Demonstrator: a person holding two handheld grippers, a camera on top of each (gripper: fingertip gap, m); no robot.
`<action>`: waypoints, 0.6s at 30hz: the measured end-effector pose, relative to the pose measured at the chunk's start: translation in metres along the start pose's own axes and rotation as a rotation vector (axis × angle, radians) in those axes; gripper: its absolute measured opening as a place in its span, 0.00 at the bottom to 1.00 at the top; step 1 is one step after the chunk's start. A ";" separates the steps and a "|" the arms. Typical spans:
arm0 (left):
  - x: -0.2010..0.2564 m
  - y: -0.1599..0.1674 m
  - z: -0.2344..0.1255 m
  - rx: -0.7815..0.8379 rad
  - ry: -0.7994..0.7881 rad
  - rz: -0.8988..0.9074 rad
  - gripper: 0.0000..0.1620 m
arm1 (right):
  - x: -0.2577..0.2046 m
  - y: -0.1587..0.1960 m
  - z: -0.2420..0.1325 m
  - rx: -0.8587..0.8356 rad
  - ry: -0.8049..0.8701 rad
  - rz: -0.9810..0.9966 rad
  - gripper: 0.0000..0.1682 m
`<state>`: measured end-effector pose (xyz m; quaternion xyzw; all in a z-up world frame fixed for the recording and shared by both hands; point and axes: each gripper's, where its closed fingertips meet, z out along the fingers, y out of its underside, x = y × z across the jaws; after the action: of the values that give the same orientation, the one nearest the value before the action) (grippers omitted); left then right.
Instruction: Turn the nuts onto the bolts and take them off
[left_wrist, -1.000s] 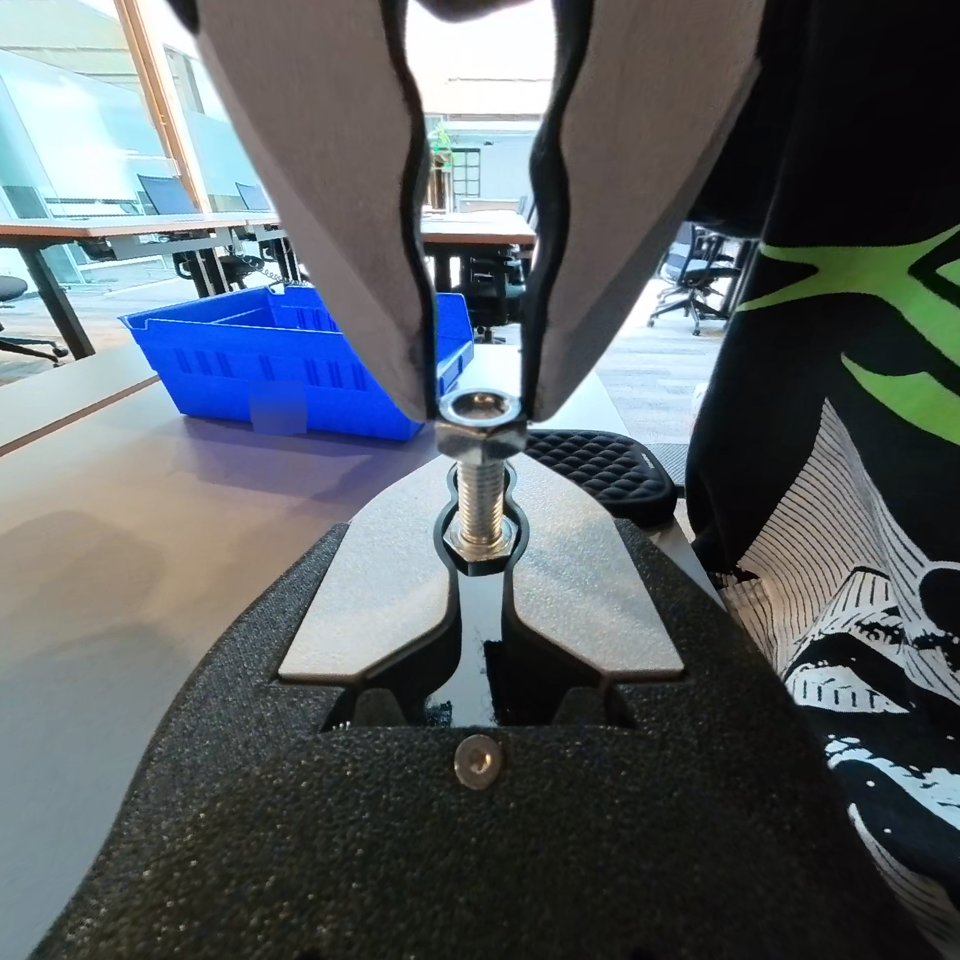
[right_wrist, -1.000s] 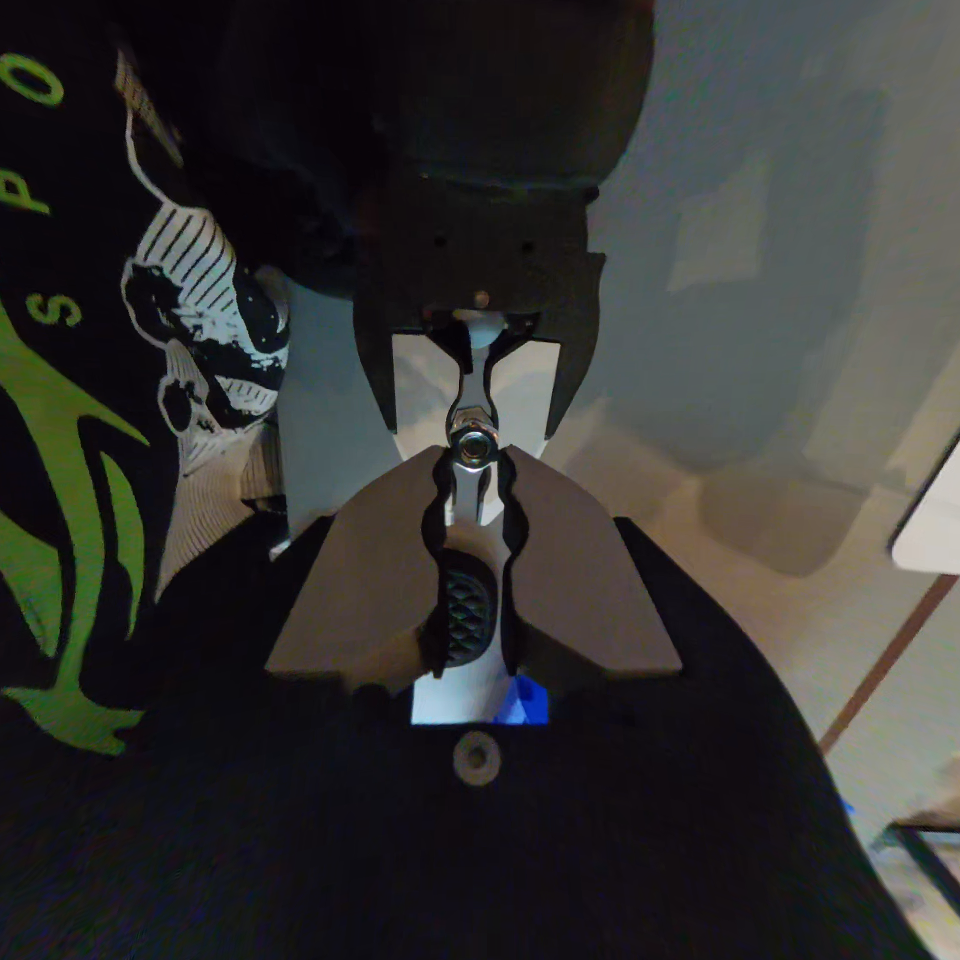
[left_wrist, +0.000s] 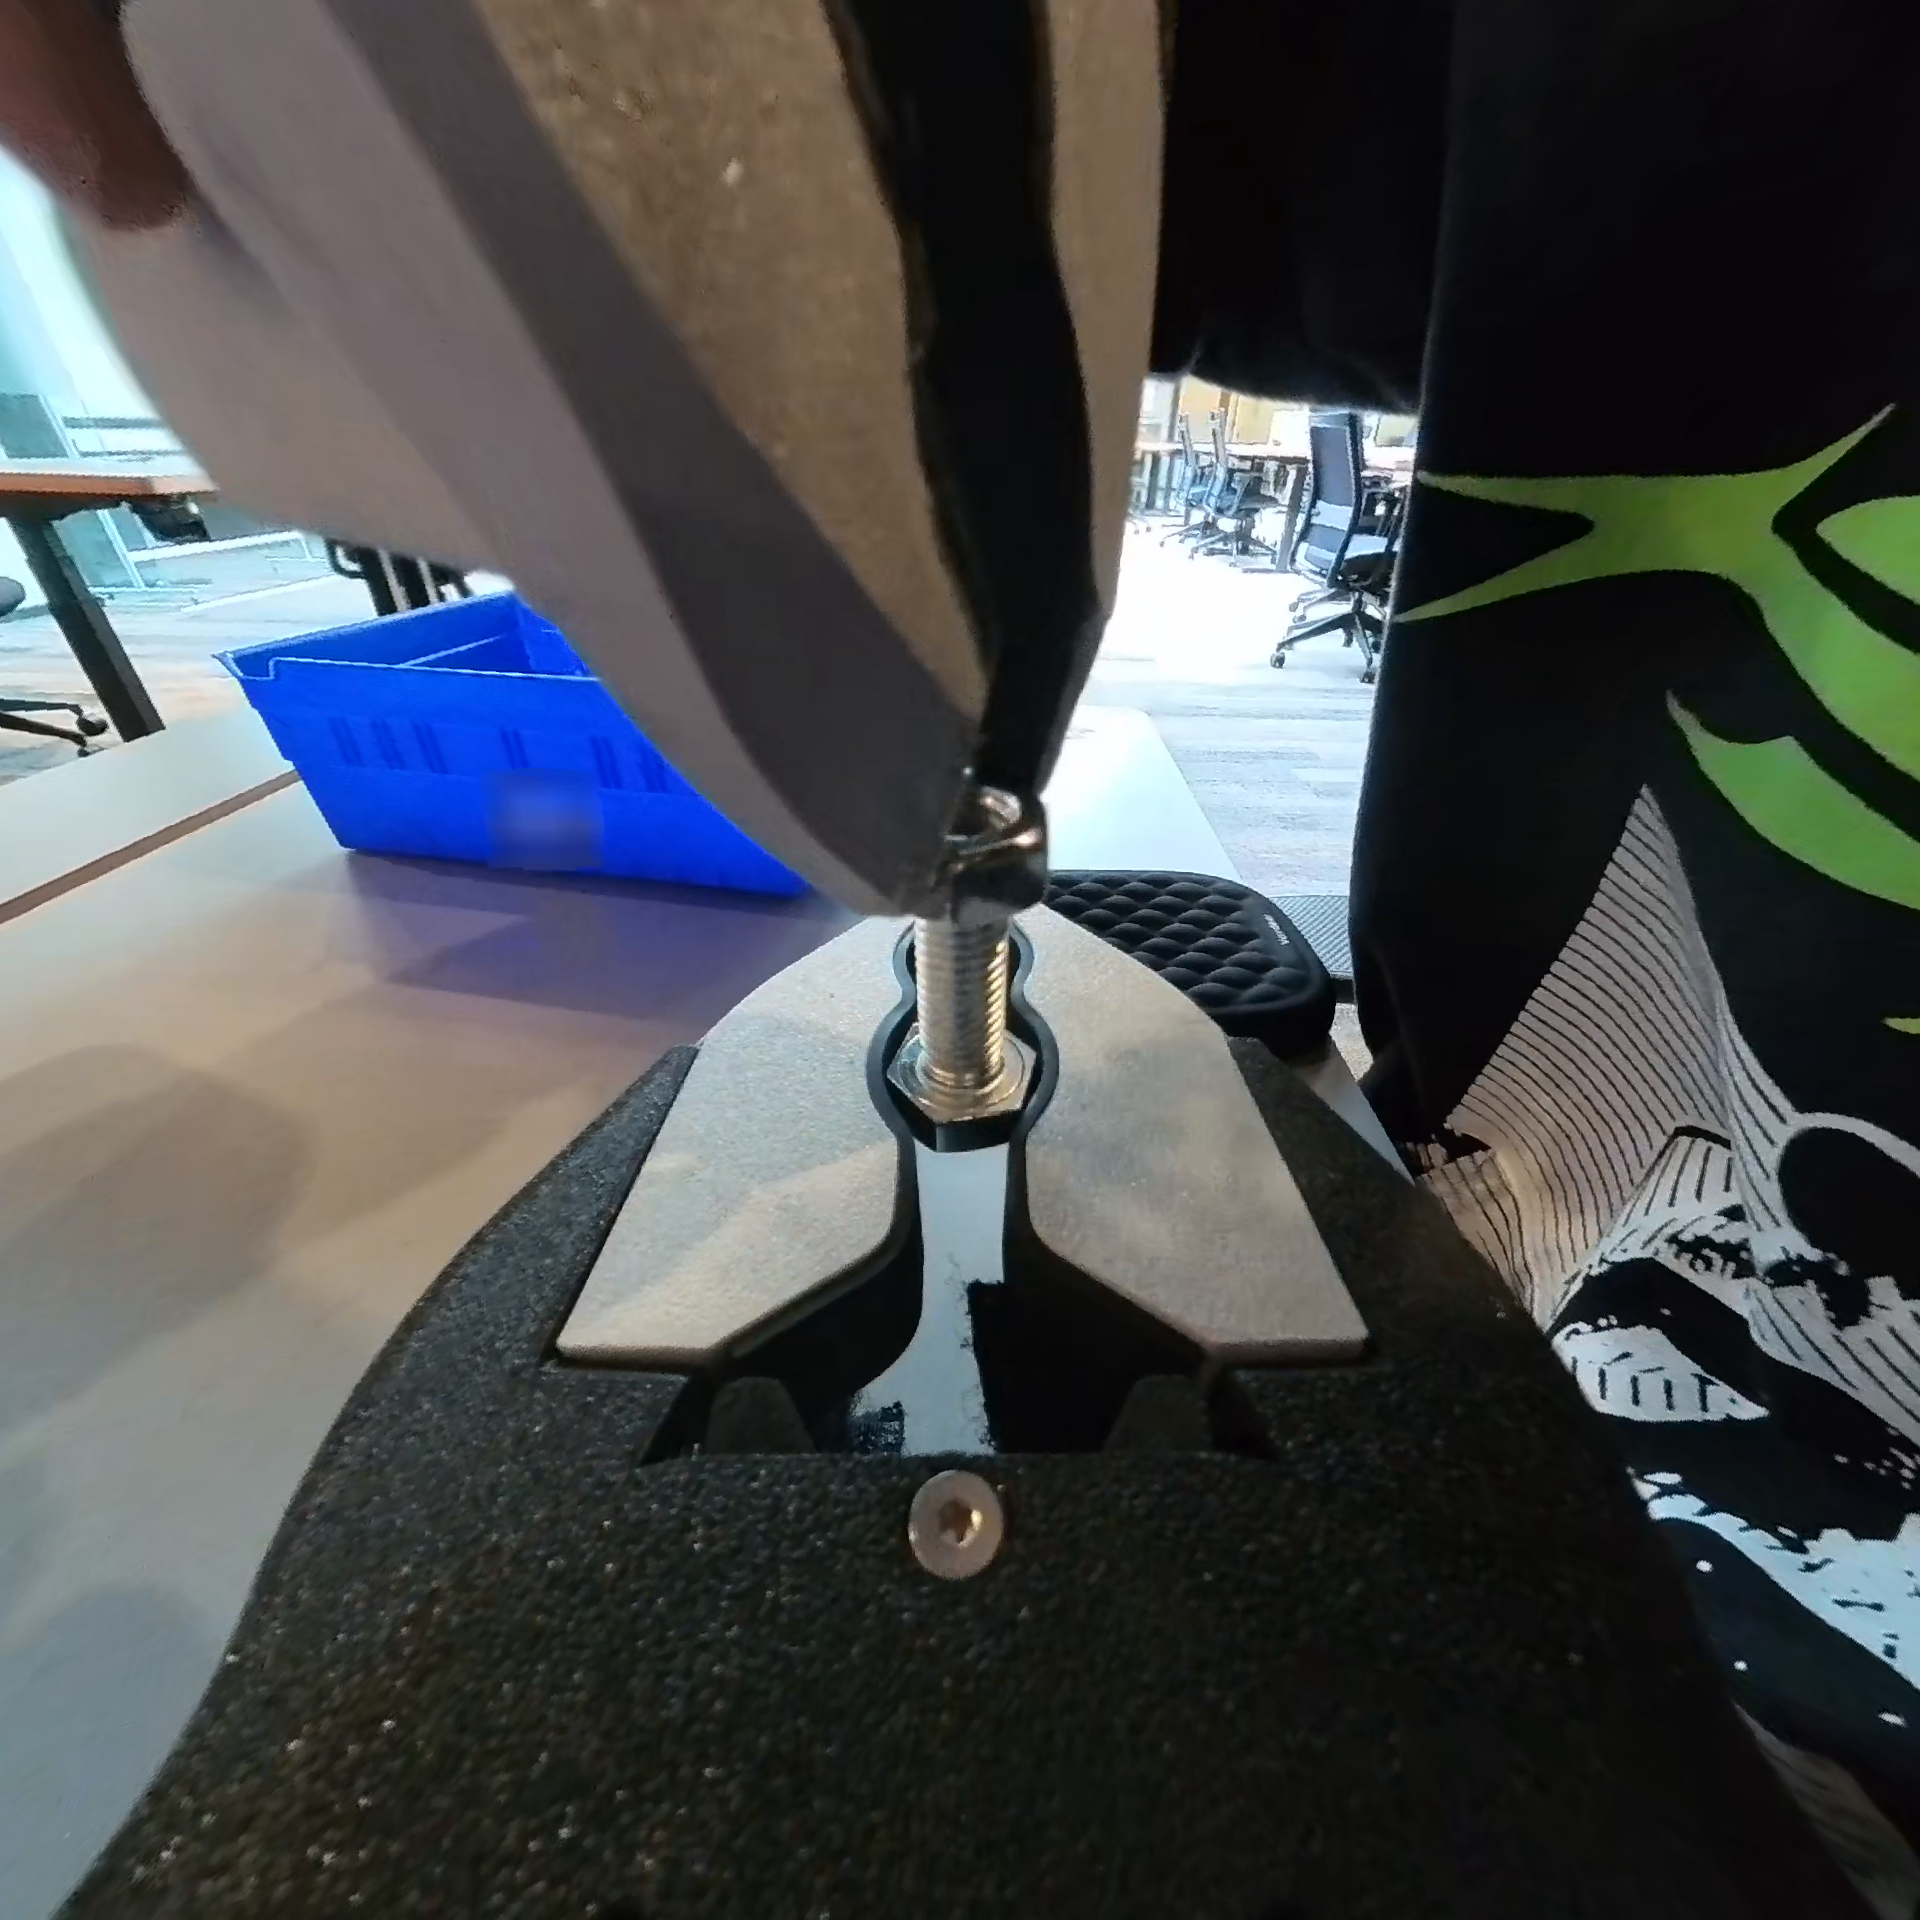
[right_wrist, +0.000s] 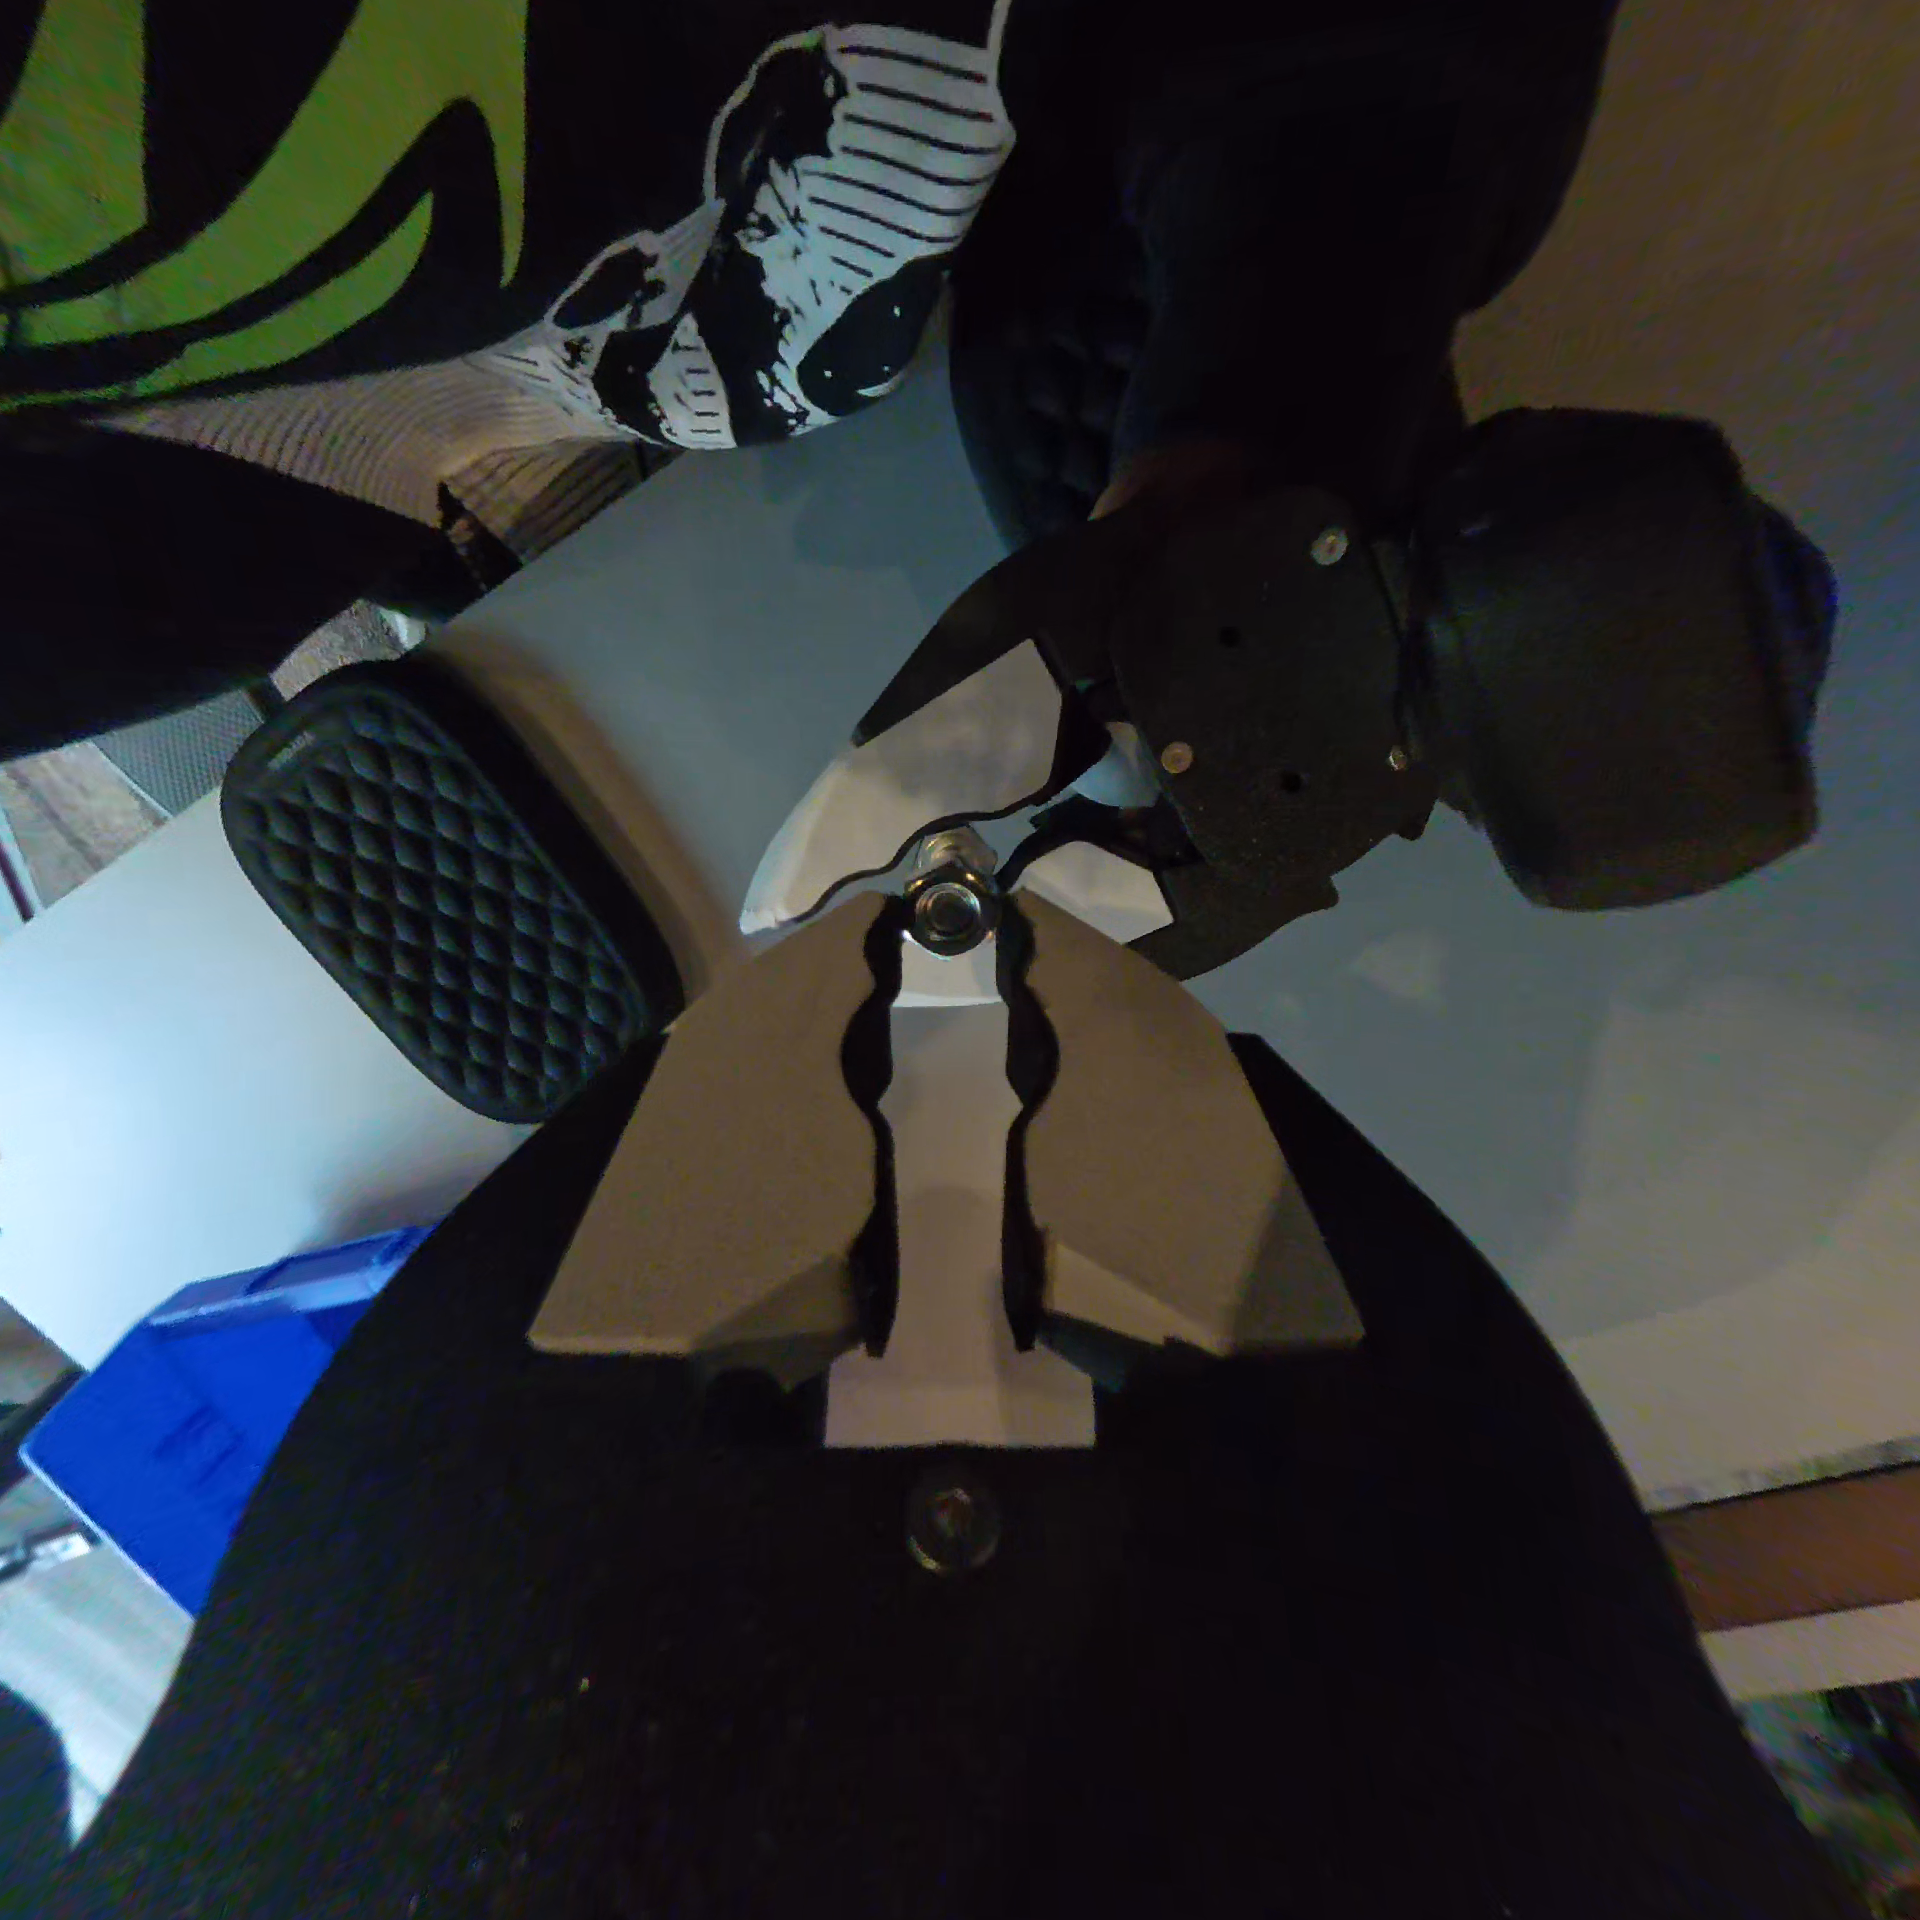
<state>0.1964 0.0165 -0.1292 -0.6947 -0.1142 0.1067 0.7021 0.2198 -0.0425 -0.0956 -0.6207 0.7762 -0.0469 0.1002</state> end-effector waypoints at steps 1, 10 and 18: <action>-0.001 0.000 0.000 0.002 -0.005 -0.003 0.07 | 0.001 0.001 0.000 -0.001 0.014 0.031 0.10; -0.003 0.002 0.001 -0.012 -0.028 -0.008 0.07 | 0.001 0.004 0.001 0.012 0.209 0.627 0.10; -0.003 0.003 0.001 -0.020 -0.035 -0.008 0.07 | -0.001 0.006 0.001 0.095 0.321 1.037 0.10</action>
<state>0.1932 0.0170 -0.1320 -0.6995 -0.1301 0.1149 0.6933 0.2149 -0.0403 -0.0972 -0.1363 0.9831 -0.1207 0.0184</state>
